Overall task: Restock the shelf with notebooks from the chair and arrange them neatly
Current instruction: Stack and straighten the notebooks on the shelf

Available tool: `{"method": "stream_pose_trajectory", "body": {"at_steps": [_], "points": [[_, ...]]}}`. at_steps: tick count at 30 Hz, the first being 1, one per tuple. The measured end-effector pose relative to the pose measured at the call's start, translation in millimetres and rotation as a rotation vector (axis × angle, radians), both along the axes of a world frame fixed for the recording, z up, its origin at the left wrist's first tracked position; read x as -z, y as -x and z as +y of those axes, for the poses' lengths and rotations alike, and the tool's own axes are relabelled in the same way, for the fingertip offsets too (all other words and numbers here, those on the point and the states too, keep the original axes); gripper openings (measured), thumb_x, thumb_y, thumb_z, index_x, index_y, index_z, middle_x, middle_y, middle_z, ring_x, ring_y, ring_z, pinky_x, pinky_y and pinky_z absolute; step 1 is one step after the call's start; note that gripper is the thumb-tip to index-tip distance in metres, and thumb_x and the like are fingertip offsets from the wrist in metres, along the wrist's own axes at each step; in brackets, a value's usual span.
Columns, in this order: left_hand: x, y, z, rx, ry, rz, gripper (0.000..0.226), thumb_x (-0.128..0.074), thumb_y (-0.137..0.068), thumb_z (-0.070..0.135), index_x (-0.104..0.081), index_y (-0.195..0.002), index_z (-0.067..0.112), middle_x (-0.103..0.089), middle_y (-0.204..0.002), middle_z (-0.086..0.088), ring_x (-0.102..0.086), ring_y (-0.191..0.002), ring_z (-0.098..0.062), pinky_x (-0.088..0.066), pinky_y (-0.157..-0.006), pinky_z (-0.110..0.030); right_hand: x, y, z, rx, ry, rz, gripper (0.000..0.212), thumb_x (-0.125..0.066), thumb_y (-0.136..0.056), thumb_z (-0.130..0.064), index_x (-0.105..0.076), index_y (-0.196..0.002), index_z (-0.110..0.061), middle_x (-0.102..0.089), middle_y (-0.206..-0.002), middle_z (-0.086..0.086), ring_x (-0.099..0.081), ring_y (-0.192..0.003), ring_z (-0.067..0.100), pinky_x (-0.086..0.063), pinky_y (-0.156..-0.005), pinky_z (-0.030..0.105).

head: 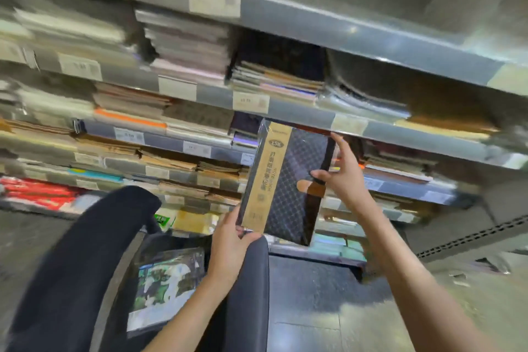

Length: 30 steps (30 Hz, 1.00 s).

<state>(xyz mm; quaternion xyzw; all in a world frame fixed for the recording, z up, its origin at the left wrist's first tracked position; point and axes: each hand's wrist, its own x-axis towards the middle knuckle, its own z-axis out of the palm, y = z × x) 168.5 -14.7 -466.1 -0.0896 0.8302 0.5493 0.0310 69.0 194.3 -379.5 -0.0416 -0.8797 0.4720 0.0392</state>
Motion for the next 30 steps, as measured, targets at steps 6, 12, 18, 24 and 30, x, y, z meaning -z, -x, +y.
{"method": "stream_pose_trajectory", "body": {"at_steps": [6,12,18,24,30], "points": [[-111,39,-8,0.005,-0.002,0.208,0.068,-0.072,-0.076,0.015,-0.042,-0.136,0.016,-0.053,-0.098,0.004,-0.053,-0.076,-0.004,-0.042,-0.064,-0.007,-140,-2,-2,0.02,0.009,0.216,0.081,-0.073,-0.074,-0.003,-0.031,-0.139,-0.029,-0.043,-0.137,0.003,-0.051,-0.111,0.013,-0.05,-0.078,0.017],[-206,63,-4,0.014,-0.029,0.423,0.062,-0.071,-0.075,0.009,-0.046,-0.132,0.014,-0.056,-0.106,0.003,-0.053,-0.079,-0.001,-0.044,-0.068,-0.009,-249,-8,-2,0.063,-0.015,0.405,0.083,-0.073,-0.075,-0.006,-0.027,-0.141,-0.029,-0.042,-0.134,0.0,-0.046,-0.115,0.013,-0.048,-0.094,0.035],[-263,74,-7,0.025,-0.011,0.63,0.064,-0.073,-0.073,0.009,-0.048,-0.131,0.008,-0.054,-0.097,0.004,-0.051,-0.074,0.001,-0.046,-0.068,-0.011,-311,-8,-4,0.067,0.044,0.497,0.084,-0.071,-0.077,-0.004,-0.023,-0.142,-0.026,-0.049,-0.104,-0.013,-0.055,-0.105,0.013,-0.053,-0.084,0.03],[-313,97,-4,-0.058,-0.024,0.65,0.063,-0.076,-0.07,0.015,-0.053,-0.128,0.012,-0.051,-0.081,0.01,-0.049,-0.068,-0.002,-0.04,-0.063,-0.012,-358,22,-4,0.042,0.023,0.558,0.079,-0.071,-0.078,-0.009,-0.024,-0.14,-0.025,-0.044,-0.117,-0.005,-0.049,-0.099,0.005,-0.048,-0.066,0.014],[-353,127,4,-0.12,0.011,0.76,0.058,-0.073,-0.072,0.021,-0.054,-0.126,0.008,-0.06,-0.089,0.002,-0.054,-0.073,-0.004,-0.05,-0.076,-0.023,-397,67,-1,-0.044,0.078,0.615,0.076,-0.071,-0.078,-0.005,-0.028,-0.138,-0.022,-0.048,-0.133,0.002,-0.061,-0.099,0.01,-0.053,-0.083,0.024]]}}
